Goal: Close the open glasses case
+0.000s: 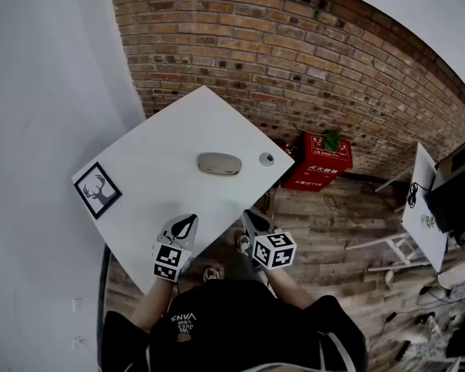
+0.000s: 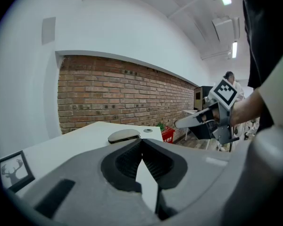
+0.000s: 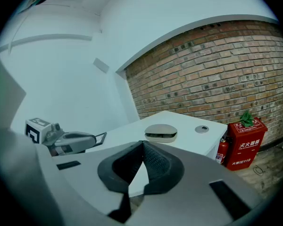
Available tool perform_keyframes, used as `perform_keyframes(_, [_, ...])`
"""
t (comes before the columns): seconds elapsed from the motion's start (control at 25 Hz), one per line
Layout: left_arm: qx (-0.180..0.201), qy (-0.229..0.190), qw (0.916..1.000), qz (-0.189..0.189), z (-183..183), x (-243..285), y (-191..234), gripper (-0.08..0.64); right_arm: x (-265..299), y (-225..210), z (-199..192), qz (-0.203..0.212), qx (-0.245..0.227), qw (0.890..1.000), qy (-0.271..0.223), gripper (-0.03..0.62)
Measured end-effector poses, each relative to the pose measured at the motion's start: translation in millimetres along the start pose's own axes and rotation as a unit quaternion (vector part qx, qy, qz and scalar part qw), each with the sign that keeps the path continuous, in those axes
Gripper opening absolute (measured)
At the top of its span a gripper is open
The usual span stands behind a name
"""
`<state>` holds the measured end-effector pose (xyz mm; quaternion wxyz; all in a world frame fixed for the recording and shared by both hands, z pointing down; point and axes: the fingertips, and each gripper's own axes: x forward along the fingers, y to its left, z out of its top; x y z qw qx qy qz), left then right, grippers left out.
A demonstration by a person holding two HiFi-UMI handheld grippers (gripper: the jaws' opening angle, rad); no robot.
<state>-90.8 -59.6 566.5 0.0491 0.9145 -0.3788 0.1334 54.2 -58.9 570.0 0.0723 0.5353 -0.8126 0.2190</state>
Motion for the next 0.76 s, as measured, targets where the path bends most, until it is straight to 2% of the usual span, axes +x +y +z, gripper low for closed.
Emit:
perform_keyframes(0.2, [0.005,-0.003,1.0,0.0,-0.8,0.1,-2.3,0.011,0.3,-1.9,5.2,-0.001,0.002,1.0,-0.015,-0.002])
perform_keyframes(0.76, [0.008,-0.004,1.0,0.004,0.2,6.0,-0.2,0.011,8.0,-4.4,5.4,0.009,-0.006,1.0,-0.005,-0.002])
